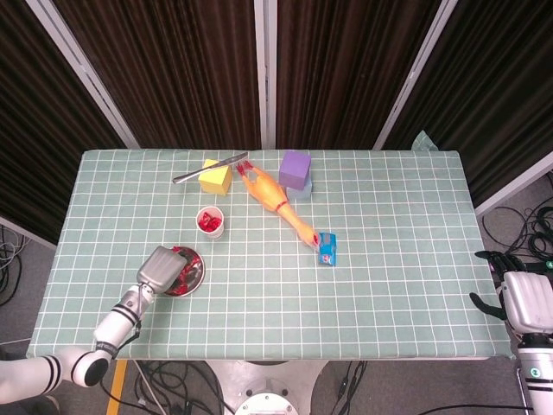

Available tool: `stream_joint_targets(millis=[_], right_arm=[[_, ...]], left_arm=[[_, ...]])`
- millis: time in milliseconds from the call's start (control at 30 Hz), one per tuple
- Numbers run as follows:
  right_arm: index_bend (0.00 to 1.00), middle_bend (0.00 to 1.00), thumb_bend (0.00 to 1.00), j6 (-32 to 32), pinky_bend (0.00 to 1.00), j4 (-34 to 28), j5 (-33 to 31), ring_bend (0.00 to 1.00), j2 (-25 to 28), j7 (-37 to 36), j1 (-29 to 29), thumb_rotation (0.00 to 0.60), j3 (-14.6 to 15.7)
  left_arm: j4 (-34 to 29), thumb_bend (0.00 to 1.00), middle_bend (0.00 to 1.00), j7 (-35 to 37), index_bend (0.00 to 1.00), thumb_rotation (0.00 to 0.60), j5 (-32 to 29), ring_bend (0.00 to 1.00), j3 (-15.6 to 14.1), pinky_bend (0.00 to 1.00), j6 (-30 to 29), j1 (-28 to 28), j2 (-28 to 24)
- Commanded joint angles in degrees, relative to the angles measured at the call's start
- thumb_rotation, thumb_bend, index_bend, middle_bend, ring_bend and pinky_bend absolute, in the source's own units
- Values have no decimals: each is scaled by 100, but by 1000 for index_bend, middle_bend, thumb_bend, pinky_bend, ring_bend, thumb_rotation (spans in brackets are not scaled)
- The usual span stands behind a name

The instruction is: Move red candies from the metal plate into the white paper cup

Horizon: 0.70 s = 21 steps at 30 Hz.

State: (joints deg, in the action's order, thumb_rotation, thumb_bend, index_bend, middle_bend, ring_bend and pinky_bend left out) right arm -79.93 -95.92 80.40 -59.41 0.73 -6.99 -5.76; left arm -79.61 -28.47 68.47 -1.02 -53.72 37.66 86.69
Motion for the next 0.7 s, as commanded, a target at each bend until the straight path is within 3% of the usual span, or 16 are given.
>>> stream_joint_targets(millis=[33,467,700], right_arm=[[261,293,101,1,585,-3,-4,265,2,1,0,600,1],[262,294,101,-2,585,-37,-11,265,14,41,1,600,4],[261,294,101,-15,585,-65,-10,265,27,63,6,600,5]], left_arm=[[43,304,452,-18,440,600,-4,885,-15,1000,10,-25,61],[503,311,535,42,519,600,91,890,-8,1000,-58,-148,329],[774,367,603,210,573,600,184,896,17,1000,-10,-174,419]])
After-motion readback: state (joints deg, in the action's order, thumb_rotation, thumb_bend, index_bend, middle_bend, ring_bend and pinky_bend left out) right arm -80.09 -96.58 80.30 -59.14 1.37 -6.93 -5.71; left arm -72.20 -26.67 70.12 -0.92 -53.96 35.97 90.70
